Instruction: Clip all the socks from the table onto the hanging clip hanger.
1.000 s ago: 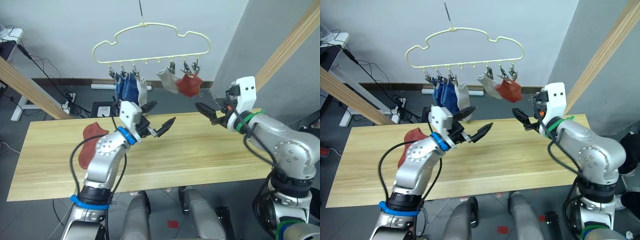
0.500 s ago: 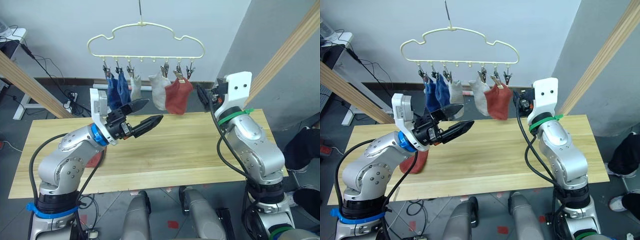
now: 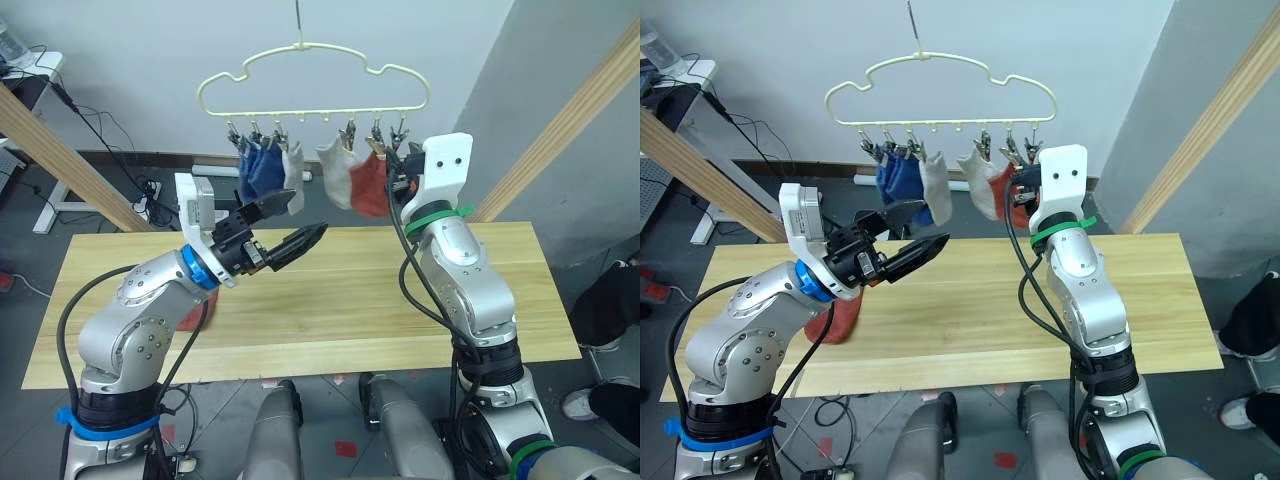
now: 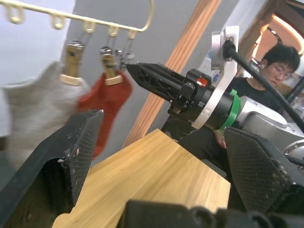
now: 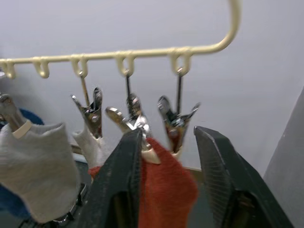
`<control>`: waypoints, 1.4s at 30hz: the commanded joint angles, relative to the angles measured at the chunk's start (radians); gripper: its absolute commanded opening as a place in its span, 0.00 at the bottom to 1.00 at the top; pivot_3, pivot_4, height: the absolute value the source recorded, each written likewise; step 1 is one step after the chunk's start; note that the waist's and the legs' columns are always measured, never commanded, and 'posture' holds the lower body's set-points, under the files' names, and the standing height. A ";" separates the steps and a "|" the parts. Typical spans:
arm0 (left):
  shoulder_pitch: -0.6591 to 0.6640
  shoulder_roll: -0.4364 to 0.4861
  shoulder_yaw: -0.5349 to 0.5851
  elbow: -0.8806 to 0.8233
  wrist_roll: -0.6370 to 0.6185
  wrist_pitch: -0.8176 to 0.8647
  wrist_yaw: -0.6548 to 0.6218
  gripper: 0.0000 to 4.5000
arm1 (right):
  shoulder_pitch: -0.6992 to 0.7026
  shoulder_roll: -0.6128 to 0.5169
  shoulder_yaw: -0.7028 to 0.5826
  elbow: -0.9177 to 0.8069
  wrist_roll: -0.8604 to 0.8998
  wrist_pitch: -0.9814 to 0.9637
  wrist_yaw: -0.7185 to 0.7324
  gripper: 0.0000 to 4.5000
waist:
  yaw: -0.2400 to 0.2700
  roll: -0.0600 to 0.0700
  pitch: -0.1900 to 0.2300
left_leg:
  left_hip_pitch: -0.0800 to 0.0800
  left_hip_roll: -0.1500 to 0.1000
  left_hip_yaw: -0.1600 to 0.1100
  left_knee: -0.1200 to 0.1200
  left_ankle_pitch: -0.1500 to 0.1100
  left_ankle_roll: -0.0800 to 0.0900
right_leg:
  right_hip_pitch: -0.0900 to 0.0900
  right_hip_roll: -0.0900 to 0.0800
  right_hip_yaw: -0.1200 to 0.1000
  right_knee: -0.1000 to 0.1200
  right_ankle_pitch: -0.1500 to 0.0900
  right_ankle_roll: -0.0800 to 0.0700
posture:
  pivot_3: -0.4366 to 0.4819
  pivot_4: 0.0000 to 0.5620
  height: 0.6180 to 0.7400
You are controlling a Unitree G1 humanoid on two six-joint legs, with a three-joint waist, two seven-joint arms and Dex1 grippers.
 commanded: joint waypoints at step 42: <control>0.031 -0.013 -0.009 -0.074 0.006 -0.029 0.005 1.00 | -0.126 0.083 -0.055 0.157 -0.133 -0.097 -0.064 0.44 | 0.003 0.000 0.000 | 0.000 0.000 -0.001 0.006 0.000 0.000 | 0.000 0.000 0.000 0.005 0.000 0.000 | 0.47 0.58 1.00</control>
